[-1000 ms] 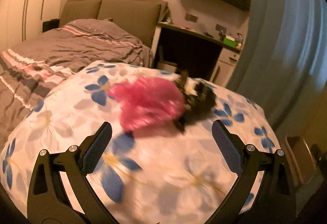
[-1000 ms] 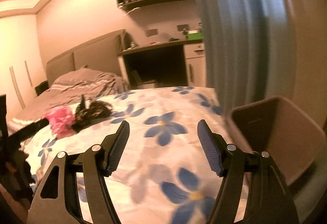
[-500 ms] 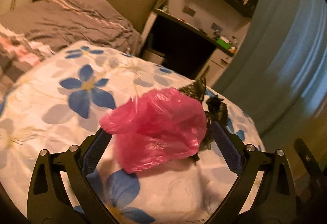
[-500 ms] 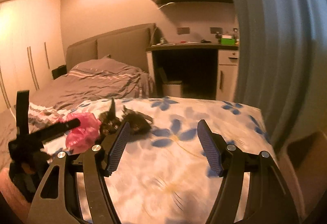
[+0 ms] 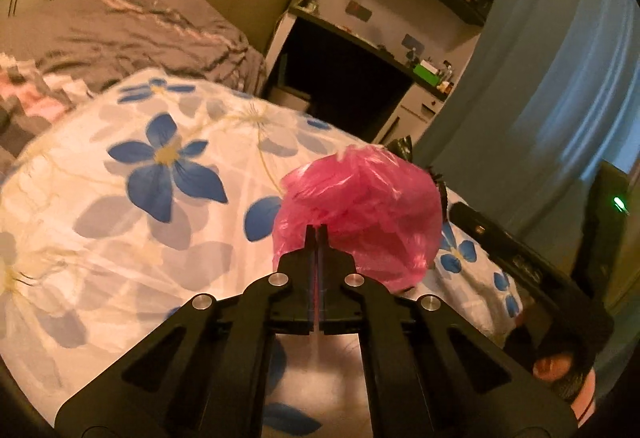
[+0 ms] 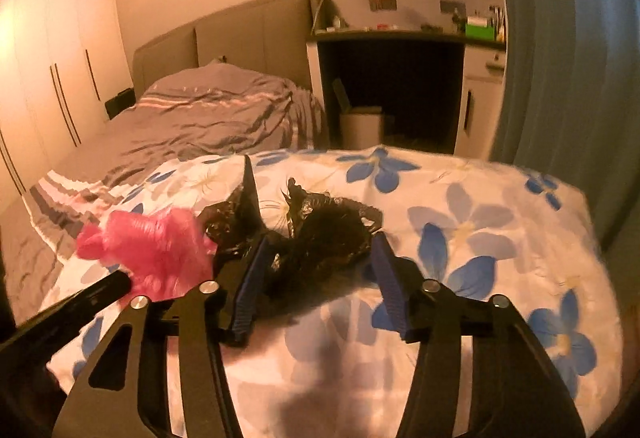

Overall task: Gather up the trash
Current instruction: 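Grasp the pink plastic bag with the left tool while the right tool grasps the black bag, then carry the pink bag and black bag over the brown bin with both tools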

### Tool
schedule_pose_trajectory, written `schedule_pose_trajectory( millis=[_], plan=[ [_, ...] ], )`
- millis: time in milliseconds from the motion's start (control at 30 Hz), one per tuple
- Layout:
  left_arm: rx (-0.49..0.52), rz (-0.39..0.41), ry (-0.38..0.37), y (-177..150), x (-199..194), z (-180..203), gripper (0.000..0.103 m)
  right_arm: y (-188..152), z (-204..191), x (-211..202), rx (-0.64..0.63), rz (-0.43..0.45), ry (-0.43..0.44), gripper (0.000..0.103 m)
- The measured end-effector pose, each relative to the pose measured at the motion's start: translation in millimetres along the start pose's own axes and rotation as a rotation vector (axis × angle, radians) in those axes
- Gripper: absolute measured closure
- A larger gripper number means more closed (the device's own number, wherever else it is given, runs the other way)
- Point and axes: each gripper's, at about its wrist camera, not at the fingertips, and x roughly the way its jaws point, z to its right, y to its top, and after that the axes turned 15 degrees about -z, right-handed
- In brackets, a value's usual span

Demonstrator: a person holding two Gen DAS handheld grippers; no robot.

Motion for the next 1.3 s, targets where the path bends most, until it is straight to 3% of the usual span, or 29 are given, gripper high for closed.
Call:
schedule_pose_trajectory(
  millis=[133,267,333,767,1033,1300],
  plan=[
    [0.014,0.032,0.022,-3.4,-12.3,-1.9,0.103,11.4,-3.3,17.0,0.031,-0.052,0.034,0.064],
    [0.016,0.054,0.051,-7.7,-23.2,-5.6,0.103,11.7,-4.4,31.4,0.027,-0.115,0.046,0.093],
    [0.007,0.066,0.047,-9.2,-29.3,-8.5,0.103,9.1,-3.6,29.8,0.027,-0.115,0.052,0.101],
    [0.021,0.098,0.056,-22.9,-54.1,14.6,0.103,-29.9,18.3,-54.8,0.034,0.077,-0.012,0.102],
    [0.1,0.088,0.025,-37.2,-59.9,66.3,0.103,-69.4,62.7,-122.7,0.106,0.179,-0.051,0.102],
    [0.225,0.06,-0.027,-56.0,-52.9,143.6,0.103,-102.3,110.5,-172.4,0.178,0.245,-0.09,0.102]
  ],
)
